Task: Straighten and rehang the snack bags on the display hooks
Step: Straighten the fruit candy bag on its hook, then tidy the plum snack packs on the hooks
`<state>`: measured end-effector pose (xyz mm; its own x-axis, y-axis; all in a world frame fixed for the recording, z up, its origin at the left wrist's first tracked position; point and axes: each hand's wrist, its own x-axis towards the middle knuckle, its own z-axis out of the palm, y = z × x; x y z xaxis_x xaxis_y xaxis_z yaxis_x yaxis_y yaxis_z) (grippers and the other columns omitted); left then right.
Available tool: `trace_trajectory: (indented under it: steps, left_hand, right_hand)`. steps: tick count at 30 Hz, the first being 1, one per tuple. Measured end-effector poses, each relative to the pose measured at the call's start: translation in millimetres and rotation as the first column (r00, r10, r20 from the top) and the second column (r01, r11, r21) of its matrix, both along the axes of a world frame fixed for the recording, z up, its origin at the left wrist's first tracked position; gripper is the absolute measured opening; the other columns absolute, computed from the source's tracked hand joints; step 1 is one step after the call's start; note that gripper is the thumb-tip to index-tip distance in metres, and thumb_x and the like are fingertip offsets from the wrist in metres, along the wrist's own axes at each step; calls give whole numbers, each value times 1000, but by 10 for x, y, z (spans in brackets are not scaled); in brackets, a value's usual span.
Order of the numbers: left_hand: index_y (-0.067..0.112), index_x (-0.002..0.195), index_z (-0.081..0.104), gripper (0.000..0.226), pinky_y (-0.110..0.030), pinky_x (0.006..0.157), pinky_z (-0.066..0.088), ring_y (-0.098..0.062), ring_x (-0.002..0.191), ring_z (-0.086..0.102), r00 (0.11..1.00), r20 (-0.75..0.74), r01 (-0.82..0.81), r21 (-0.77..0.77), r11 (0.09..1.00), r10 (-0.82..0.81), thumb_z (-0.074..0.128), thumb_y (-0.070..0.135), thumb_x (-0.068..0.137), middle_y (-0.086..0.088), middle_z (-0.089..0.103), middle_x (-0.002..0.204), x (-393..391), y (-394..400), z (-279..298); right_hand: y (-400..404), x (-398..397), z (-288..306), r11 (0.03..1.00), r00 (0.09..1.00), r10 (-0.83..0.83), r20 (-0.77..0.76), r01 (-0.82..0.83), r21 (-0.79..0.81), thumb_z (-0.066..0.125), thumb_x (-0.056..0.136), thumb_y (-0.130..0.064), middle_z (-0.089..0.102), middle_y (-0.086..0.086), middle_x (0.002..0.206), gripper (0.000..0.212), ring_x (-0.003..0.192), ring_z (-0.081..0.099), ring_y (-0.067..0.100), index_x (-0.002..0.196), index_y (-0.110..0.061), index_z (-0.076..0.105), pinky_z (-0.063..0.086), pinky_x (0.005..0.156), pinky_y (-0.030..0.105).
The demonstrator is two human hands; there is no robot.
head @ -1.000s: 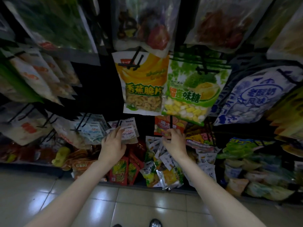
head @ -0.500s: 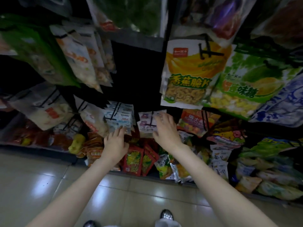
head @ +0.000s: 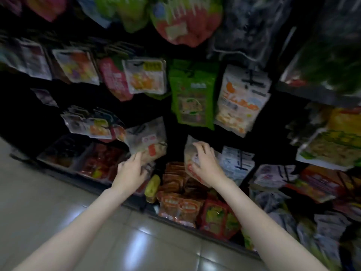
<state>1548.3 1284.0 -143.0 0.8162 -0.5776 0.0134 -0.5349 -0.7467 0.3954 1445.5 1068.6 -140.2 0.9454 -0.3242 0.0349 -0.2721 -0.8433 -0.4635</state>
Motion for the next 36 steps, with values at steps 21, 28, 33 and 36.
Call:
trace_trajectory:
  steps: [21,28,33,36]
  left_hand:
    - [14,142,30,55,-37,109,28,-26,138,21,996,72,73,-432,899,-46,51,15,91,-5,19,151,1876,-164,778]
    - [15,145,24,61,-27,107,29,-18,136,29,970,-12,206,-502,840,-244,52,12,92,-2,31,148,2321,-2,892]
    - [16,145,24,58,-34,109,33,-17,135,32,943,-62,255,-496,830,-327,50,14,94,-1,33,147,2677,338,836]
    - [15,145,24,56,-27,103,32,-17,134,32,934,-49,290,-475,830,-355,49,14,94,-2,34,146,2877,474,822]
  right_hand:
    - [509,2031,974,963,867,-251,431,180,200,62,89,-20,14,5,155,77,142,17,18,149,-13,13,22,113,29]
    - [457,2572,1134,753,727,-603,328,384,534,69,82,-17,53,11,131,59,120,51,26,134,-10,41,42,86,27]
    - [706,2510,1093,674,602,-722,340,502,542,62,89,-21,64,7,107,24,98,58,20,109,-8,60,39,74,25]
    - [836,2538,1084,664,539,-748,388,600,447,63,89,-23,66,9,96,21,91,60,27,99,-5,64,45,72,33]
